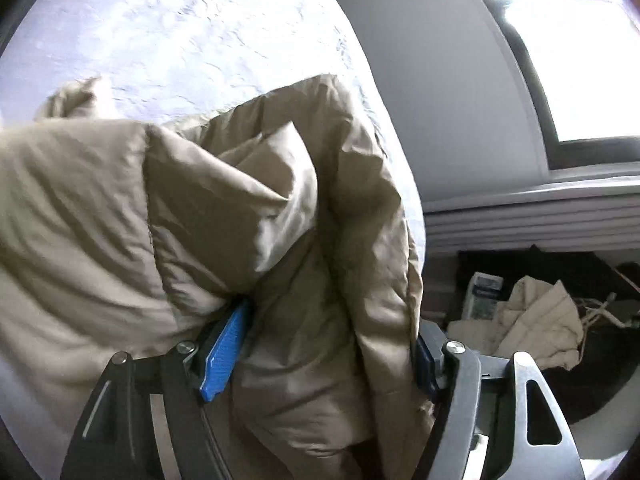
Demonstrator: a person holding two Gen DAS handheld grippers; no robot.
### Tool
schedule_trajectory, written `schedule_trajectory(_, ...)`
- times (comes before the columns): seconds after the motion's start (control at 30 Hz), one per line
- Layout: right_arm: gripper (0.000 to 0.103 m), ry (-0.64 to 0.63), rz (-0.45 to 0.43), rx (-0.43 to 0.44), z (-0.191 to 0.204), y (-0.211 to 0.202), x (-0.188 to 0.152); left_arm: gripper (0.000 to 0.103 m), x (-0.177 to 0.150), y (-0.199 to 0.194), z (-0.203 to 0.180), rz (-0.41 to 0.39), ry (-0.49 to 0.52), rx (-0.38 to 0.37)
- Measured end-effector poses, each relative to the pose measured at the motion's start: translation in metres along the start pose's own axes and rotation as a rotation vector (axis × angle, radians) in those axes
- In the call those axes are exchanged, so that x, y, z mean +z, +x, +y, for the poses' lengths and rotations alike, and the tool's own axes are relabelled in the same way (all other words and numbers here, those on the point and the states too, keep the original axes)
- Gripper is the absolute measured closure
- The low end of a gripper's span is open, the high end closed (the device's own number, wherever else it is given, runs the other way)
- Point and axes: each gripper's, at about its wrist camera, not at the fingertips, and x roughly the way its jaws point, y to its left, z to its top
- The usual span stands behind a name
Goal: Fold large clothes
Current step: 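Lift the folded coat off the bed with both tools and carry it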
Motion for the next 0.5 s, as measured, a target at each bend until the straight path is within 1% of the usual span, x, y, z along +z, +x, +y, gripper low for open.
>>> schedule_trajectory(0.03,0.1,0.007,-0.019,-0.017,-0.002,-0.009,-0.001,0.016,-0.002,0.003,0.008,-0.004,-0.003,-0.016)
schedule_trajectory(0.1,0.098,0.013,-0.068,-0.06,-0.004,-0.033,-0.006,0.016,0.0,0.014,0.017,-0.014,-0.018,-0.001)
schedule_trajectory(0.17,0.082,-0.003,-0.112,-0.067,0.001,-0.056,-0.012,0.016,-0.003,0.014,0.02,-0.017,-0.008,0.039)
schedule_trajectory(0.23,0.014,-0.055,-0.163,-0.054,0.016,-0.078,-0.021,0.016,-0.003,0.012,0.003,-0.043,0.025,0.087)
schedule_trajectory(0.27,0.007,-0.092,-0.188,-0.032,0.027,-0.087,-0.026,0.016,0.003,0.016,-0.007,-0.062,0.044,0.112)
schedule_trajectory(0.3,0.007,-0.131,-0.199,0.002,0.039,-0.092,-0.03,0.016,0.004,0.016,-0.018,-0.081,0.069,0.138)
schedule_trajectory(0.33,0.007,-0.155,-0.19,0.022,0.05,-0.09,-0.029,0.016,0.004,0.016,-0.028,-0.095,0.088,0.153)
schedule_trajectory(0.37,0.007,-0.177,-0.172,0.025,0.06,-0.086,-0.029,0.016,0.003,0.008,-0.038,-0.12,0.117,0.166)
schedule_trajectory(0.43,0.007,-0.199,-0.167,0.005,0.075,-0.072,-0.027,0.016,0.001,-0.011,-0.055,-0.179,0.164,0.191)
schedule_trajectory(0.47,0.007,-0.201,-0.172,-0.007,0.08,-0.064,-0.021,0.016,0.0,-0.021,-0.053,-0.202,0.177,0.202)
schedule_trajectory(0.5,0.007,-0.194,-0.18,-0.041,0.085,-0.054,-0.014,0.016,-0.001,-0.031,-0.055,-0.242,0.191,0.232)
